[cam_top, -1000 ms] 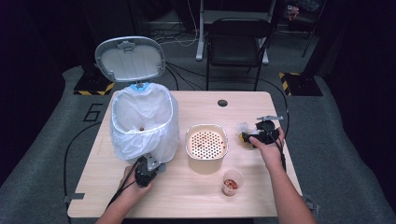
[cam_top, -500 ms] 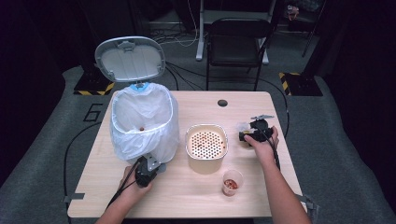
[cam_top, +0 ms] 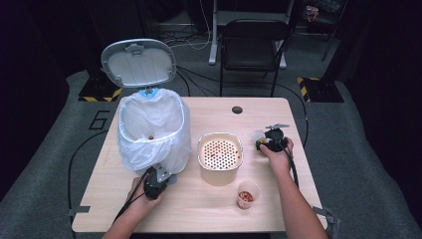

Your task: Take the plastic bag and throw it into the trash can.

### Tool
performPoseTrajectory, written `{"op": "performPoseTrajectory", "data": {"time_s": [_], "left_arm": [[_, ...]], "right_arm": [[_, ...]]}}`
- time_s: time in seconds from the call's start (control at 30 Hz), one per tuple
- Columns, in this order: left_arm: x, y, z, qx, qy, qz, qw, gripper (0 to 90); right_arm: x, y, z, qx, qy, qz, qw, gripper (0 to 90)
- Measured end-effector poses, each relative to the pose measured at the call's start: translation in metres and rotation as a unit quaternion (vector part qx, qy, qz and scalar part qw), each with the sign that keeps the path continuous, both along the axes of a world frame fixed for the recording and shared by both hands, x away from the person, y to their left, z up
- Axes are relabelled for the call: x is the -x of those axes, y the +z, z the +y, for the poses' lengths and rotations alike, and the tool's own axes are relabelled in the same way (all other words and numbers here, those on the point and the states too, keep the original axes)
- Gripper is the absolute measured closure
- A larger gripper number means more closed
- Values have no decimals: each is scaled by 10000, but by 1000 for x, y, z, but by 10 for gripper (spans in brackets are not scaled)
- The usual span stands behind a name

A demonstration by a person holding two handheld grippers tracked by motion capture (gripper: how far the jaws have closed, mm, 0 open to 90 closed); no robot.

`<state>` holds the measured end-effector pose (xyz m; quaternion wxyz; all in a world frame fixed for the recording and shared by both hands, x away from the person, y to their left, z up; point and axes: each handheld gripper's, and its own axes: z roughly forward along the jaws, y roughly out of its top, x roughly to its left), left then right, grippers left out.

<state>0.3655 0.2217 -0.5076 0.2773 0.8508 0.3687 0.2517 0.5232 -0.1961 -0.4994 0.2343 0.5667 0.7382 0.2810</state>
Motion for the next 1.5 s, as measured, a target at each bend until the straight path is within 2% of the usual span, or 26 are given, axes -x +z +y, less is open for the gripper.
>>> {"op": "performPoseTrajectory", "data": {"time_s": [0.07, 0.23, 0.47, 0.63, 0.77, 0.87, 0.97, 1.1, 1.3, 1.33, 1.5], "left_arm": [[0, 0, 0, -16, -4, 15, 10000, 900], [0, 0, 0, -26, -18, 17, 10000, 900], [0, 0, 0, 17, 7, -26, 10000, 900], [-1, 0, 0, 27, 4, 2, 10000, 900], [-1, 1, 0, -10, 5, 45, 10000, 900], [-1, 0, 0, 16, 3, 1, 10000, 900], [-1, 0, 0, 36, 2, 8, 10000, 900], [0, 0, 0, 26, -6, -2, 10000, 900], [0, 1, 0, -26, -10, 17, 10000, 900], [0, 0, 0, -8, 3, -17, 10000, 900], [-1, 1, 0, 0, 1, 16, 10000, 900]], "right_arm": [[0, 0, 0, -2, 69, 14, 10000, 398], [1, -1, -1, 176, 179, 0, 9997, 532], [2, 1, -5, 97, 218, 53, 9997, 650], [5, 10, -6, -31, 331, 50, 9994, 682], [10, 23, -5, -77, 459, -11, 9989, 690], [16, 35, -6, -129, 488, -38, 9987, 694], [23, 51, -10, -89, 691, -176, 9974, 696], [33, 71, -10, -177, 790, -231, 9965, 697], [44, 103, -8, -226, 1122, -429, 9925, 698], [46, 108, -6, -321, 1105, -383, 9926, 697], [54, 132, 3, -353, 1383, -483, 9886, 697]]}}
